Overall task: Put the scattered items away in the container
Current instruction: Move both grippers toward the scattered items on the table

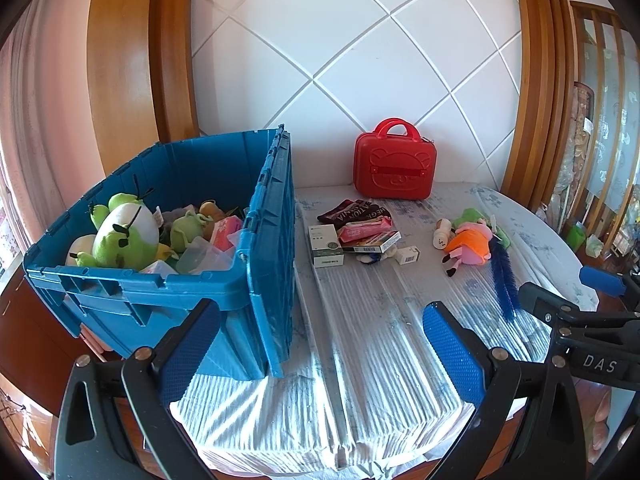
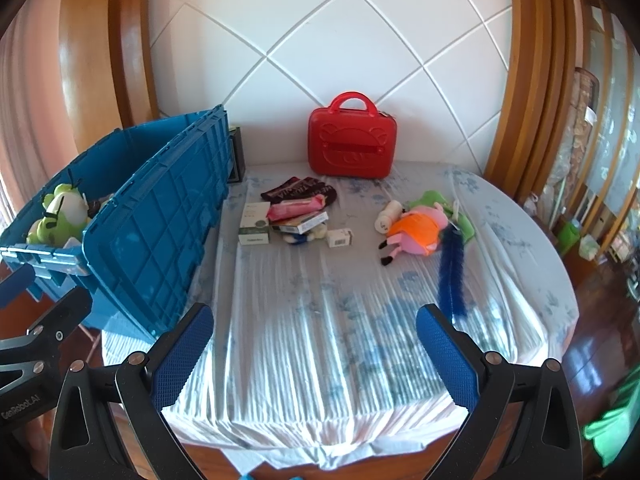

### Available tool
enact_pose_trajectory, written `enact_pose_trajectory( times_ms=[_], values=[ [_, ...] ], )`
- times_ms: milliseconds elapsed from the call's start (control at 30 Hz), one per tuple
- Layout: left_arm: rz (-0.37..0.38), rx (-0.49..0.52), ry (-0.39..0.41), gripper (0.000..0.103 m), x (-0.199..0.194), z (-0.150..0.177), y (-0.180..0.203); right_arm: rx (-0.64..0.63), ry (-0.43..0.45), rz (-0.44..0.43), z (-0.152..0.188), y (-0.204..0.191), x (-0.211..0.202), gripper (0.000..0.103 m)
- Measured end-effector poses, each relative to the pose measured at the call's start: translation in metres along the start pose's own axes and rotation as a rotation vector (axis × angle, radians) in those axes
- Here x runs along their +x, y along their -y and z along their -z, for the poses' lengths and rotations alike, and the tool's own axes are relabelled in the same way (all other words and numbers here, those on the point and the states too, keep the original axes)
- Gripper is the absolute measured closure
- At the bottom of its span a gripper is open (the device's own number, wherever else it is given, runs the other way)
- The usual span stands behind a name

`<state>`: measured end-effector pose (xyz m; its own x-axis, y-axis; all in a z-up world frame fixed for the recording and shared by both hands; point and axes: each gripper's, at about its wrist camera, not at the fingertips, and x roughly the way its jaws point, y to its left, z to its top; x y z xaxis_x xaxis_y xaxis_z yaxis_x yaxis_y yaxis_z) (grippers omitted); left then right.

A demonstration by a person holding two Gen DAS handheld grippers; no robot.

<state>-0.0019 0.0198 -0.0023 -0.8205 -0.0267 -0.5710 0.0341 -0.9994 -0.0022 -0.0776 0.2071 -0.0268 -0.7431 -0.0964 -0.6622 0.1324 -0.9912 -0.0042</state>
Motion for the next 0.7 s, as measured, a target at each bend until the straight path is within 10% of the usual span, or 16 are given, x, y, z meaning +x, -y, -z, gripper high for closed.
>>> enact_pose_trajectory(
  times_ms=[700],
  values=[
    [0.138, 0.112, -0.076, 0.0, 0.124, -0.039, 0.068, 0.058, -0.07, 0.158, -0.034, 0.058, 0.091, 0.0]
  ],
)
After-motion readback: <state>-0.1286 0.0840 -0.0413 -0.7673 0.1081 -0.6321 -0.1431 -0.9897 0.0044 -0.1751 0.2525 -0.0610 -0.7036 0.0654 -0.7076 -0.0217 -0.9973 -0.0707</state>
